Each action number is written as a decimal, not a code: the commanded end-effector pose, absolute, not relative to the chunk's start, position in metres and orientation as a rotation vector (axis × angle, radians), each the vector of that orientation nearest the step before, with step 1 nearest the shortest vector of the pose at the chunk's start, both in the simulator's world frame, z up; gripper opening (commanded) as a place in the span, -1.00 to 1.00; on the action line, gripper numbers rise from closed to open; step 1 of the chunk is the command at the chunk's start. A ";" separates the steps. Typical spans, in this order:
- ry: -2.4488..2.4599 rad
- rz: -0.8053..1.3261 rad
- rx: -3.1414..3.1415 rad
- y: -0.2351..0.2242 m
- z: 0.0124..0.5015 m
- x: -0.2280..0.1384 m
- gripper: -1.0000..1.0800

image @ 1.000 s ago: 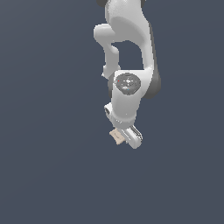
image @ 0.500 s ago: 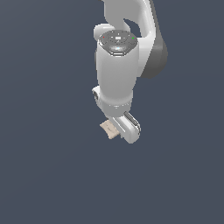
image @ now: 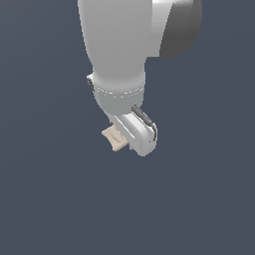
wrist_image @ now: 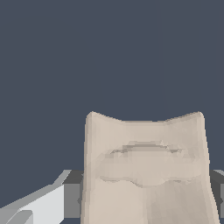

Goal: Pick up the object and move it to a goal position.

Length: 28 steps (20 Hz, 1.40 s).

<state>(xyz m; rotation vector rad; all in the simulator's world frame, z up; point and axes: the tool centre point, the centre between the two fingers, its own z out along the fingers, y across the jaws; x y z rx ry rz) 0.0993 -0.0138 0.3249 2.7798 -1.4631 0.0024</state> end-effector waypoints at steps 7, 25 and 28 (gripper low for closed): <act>-1.461 0.001 2.780 -0.027 0.371 0.112 -1.00; -1.461 0.000 2.781 -0.038 0.409 0.124 -1.00; -1.461 0.000 2.781 -0.038 0.410 0.125 -1.00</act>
